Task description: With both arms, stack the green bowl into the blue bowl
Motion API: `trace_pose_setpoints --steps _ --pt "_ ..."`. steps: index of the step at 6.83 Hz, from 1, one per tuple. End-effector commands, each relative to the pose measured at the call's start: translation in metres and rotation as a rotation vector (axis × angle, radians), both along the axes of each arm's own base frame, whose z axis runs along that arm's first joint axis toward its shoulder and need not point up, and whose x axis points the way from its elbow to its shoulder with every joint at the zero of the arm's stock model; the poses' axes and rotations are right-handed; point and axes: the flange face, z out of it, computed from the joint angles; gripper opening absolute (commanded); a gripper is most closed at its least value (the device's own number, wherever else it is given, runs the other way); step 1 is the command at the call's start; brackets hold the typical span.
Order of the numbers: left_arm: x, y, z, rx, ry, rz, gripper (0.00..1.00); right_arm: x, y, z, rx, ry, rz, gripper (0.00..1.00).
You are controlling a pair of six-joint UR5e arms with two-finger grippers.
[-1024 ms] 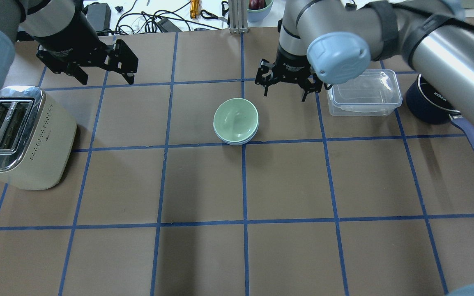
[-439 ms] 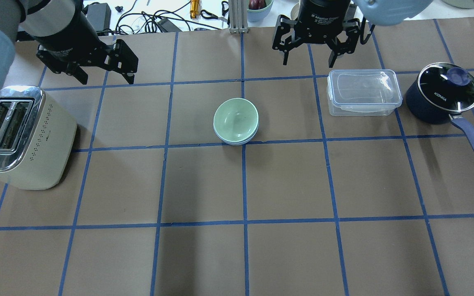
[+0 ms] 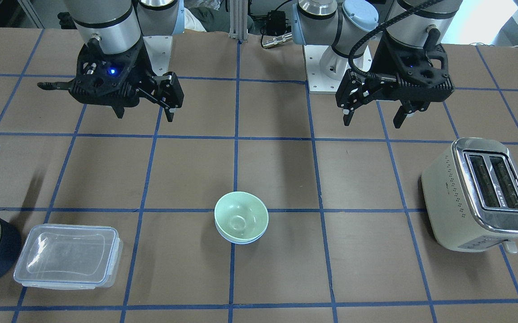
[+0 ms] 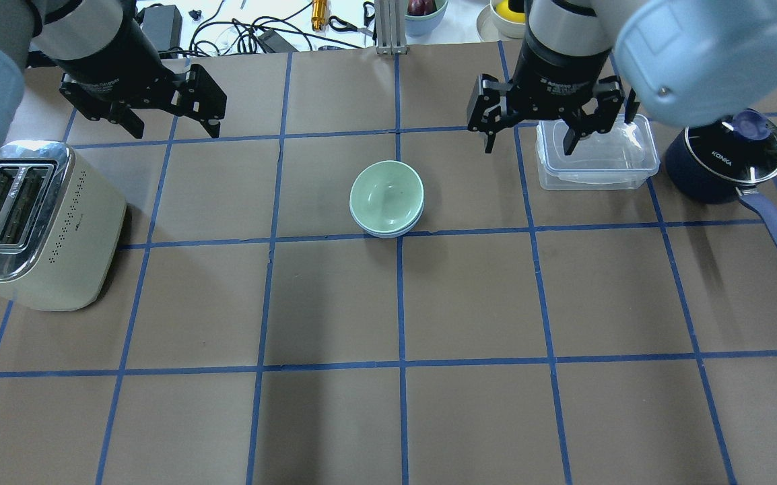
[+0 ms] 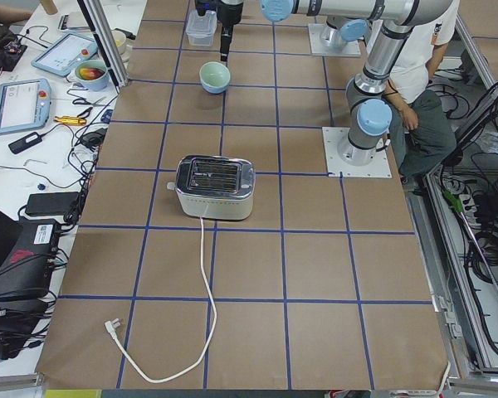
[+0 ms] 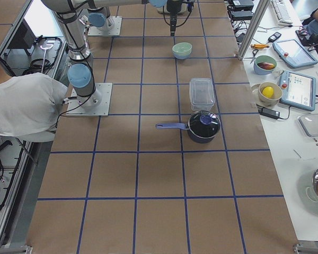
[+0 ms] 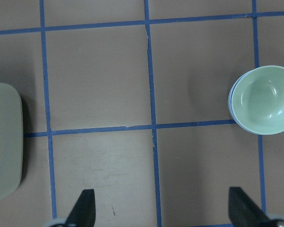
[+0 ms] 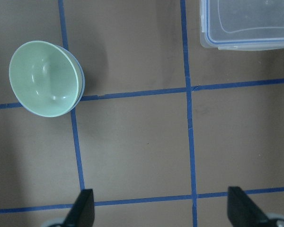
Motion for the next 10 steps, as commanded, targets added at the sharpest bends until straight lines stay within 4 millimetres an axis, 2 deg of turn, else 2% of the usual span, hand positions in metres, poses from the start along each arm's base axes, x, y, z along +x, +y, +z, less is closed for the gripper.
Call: trace_pose_setpoints --steps 1,2,3,4,6,7,10 --pt "0.0 -0.001 -0.001 0.002 0.0 0.002 1.0 -0.005 0.017 -0.001 -0.01 0.005 0.04 1.0" --pt "0.0 -0.001 -0.001 0.002 0.0 0.002 1.0 -0.023 0.011 0.002 -0.013 0.005 0.066 1.0" --pt "0.0 -0.001 -0.001 0.002 0.0 0.002 1.0 -0.053 -0.001 0.013 -0.034 0.01 0.113 1.0" --pt "0.0 -0.001 -0.001 0.002 0.0 0.002 1.0 -0.073 -0.008 0.02 -0.043 0.009 0.091 1.0" --pt "0.0 -0.001 -0.001 0.002 0.0 0.002 1.0 -0.074 -0.015 0.031 -0.063 -0.004 0.057 1.0" --pt "0.0 -0.001 -0.001 0.002 0.0 0.002 1.0 -0.071 -0.026 0.032 -0.016 -0.006 0.052 1.0" --pt "-0.001 0.0 -0.002 0.003 0.0 0.001 1.0 -0.069 -0.028 0.033 0.012 -0.003 0.059 1.0"
